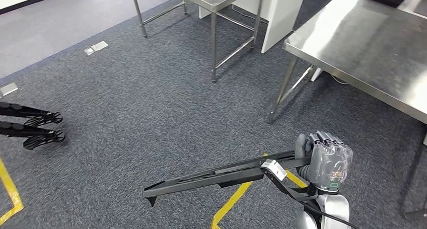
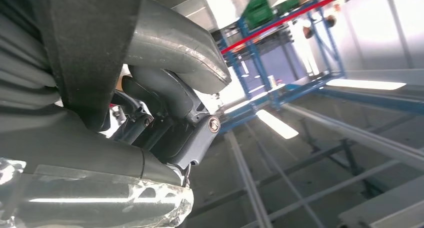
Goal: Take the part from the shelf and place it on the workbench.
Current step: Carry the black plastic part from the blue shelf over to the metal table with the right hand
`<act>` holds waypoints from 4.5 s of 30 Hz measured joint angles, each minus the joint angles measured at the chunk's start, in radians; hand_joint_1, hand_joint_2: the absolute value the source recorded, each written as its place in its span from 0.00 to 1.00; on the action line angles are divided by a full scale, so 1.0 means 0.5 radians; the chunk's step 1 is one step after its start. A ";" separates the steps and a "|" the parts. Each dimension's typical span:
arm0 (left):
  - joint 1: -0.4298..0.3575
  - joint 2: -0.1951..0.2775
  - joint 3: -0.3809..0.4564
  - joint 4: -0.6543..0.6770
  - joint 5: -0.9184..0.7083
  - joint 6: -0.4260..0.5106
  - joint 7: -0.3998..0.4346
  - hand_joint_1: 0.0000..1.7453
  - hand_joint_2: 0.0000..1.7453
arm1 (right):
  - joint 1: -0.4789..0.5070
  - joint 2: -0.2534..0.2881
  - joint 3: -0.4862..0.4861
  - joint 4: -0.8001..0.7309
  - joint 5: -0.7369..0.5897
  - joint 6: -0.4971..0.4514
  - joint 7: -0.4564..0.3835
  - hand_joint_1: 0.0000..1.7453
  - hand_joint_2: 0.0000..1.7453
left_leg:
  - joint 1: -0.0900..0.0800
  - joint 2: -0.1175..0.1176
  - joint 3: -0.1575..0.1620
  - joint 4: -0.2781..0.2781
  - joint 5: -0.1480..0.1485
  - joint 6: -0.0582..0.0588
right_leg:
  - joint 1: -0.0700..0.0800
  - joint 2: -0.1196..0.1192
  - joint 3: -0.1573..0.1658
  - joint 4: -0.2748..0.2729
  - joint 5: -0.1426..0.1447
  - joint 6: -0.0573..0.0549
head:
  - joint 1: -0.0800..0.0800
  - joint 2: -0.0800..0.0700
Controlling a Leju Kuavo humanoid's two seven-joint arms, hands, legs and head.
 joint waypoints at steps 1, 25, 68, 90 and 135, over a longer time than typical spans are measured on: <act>0.000 0.001 0.000 0.000 0.000 0.000 0.000 0.00 1.00 | -0.001 0.001 0.000 0.000 0.000 0.000 0.000 1.00 1.00 | -0.006 0.017 0.007 0.002 -0.007 -0.012 | 0.005 -0.032 0.036 -0.063 0.019 -0.010 | 0.000 0.000; -0.011 0.003 0.005 0.000 -0.002 0.003 0.002 0.00 1.00 | -0.031 0.035 -0.024 0.023 -0.001 0.000 -0.037 1.00 1.00 | 0.006 -0.134 0.000 -0.008 0.009 0.036 | 0.016 0.148 -0.225 0.364 -0.136 -0.072 | -0.015 0.000; -0.009 -0.007 0.042 0.001 0.016 -0.014 -0.021 0.00 1.00 | -0.083 0.065 -0.067 0.045 0.218 0.000 -0.041 1.00 1.00 | -0.001 -0.127 0.005 -0.004 -0.002 0.040 | -0.005 0.108 0.079 -0.107 0.035 -0.035 | -0.015 0.000; 0.013 0.011 0.091 0.001 0.019 -0.167 0.165 0.00 1.00 | -0.147 0.056 -0.051 0.140 0.224 0.000 0.057 1.00 1.00 | 0.067 -0.136 0.173 -0.098 -0.087 -0.042 | -0.053 0.102 -0.095 0.113 0.043 0.099 | 0.008 -0.001; -0.016 0.012 0.107 -0.001 -0.072 -0.208 0.222 0.00 1.00 | -0.899 0.006 0.036 0.957 -0.291 0.291 -0.227 1.00 1.00 | 0.009 -0.184 -0.379 0.435 -0.045 -0.061 | -0.016 0.120 0.206 -0.158 -0.016 -0.133 | -0.064 0.001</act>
